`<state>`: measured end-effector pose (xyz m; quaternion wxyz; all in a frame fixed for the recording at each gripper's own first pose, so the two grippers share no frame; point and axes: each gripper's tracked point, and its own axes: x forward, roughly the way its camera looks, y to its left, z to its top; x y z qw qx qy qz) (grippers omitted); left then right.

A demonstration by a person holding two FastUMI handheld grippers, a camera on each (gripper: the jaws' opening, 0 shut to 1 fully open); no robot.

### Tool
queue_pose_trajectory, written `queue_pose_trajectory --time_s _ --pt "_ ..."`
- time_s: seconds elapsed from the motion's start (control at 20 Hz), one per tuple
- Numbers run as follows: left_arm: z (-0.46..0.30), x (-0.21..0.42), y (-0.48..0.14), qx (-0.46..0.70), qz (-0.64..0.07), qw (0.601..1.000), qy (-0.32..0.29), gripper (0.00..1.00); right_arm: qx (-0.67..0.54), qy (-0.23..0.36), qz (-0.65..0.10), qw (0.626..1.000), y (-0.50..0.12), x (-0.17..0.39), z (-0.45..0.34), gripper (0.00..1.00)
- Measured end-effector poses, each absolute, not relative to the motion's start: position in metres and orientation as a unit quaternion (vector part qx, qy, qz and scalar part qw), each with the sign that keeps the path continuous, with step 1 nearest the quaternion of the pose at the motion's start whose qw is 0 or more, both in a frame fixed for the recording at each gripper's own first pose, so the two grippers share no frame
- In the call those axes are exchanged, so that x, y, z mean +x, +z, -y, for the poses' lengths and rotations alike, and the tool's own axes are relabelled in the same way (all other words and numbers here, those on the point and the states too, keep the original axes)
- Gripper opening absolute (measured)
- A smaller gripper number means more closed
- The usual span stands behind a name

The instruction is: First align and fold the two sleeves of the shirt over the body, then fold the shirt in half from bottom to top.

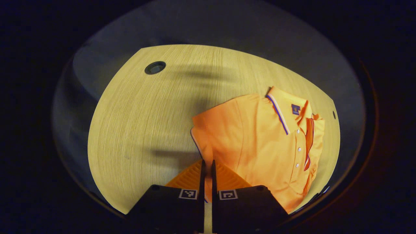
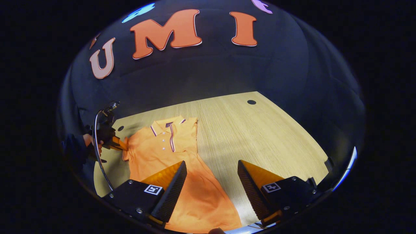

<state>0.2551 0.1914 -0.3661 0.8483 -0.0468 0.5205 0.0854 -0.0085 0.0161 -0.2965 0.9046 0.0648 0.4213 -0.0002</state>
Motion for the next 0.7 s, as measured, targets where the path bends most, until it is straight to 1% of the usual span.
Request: queue_pose_trajectory --time_s 0.2,0.5,0.7 --pt "-0.15 0.273 -0.341 -0.023 -0.493 0.869 0.032 0.09 0.067 -0.011 -0.429 0.901 -0.301 -0.016 -0.01 0.96" --pt "-0.09 0.293 -0.34 0.004 -0.493 0.87 -0.019 0.09 0.075 -0.026 -0.428 0.9 -0.3 -0.023 -0.001 0.96" --pt "-0.062 0.306 -0.354 0.019 -0.503 0.864 -0.033 0.09 0.077 -0.035 -0.433 0.898 -0.302 -0.027 0.001 0.96"
